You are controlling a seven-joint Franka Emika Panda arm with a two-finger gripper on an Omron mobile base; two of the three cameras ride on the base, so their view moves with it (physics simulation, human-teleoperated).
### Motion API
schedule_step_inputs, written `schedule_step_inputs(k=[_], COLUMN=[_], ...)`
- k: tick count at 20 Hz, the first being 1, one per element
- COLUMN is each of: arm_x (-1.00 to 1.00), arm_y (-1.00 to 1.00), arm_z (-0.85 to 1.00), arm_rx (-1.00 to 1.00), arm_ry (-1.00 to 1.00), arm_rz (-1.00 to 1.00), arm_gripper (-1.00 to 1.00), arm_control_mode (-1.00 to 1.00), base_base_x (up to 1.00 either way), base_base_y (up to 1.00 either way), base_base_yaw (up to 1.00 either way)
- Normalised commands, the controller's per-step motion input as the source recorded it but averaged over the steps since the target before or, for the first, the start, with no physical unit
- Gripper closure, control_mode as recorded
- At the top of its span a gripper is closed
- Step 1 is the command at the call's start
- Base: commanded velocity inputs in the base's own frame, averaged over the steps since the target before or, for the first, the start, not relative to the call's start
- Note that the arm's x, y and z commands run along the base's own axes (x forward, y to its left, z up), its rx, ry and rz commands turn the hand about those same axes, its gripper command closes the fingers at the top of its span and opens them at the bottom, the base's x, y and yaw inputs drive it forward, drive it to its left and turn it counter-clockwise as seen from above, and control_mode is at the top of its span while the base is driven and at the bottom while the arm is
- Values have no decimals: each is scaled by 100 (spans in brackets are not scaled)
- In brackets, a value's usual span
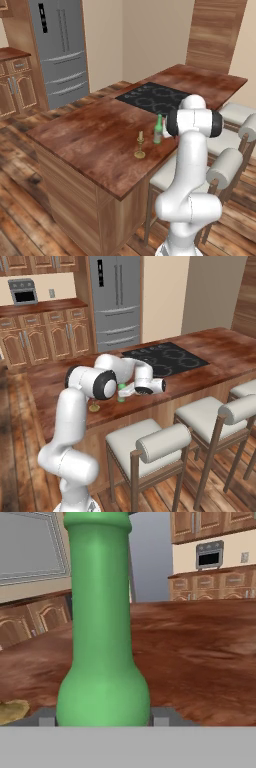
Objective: Get the candle and the beer from the cabinet and move them to the dining counter.
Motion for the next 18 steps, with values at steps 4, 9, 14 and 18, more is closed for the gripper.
schedule_step_inputs(k=[4,9,14,18], arm_x=[0,-1,-12,-11], arm_y=[12,0,0,0], arm_z=[-4,0,0,0], arm_rx=[0,0,0,0], arm_ry=[0,-1,-1,0], arm_rz=[4,3,2,1], arm_gripper=[-100,-100,-100,-100], arm_control_mode=[-100,-100,-100,-100], base_base_x=[0,0,0,0], base_base_y=[0,0,0,0], base_base_yaw=[0,0,0,0])
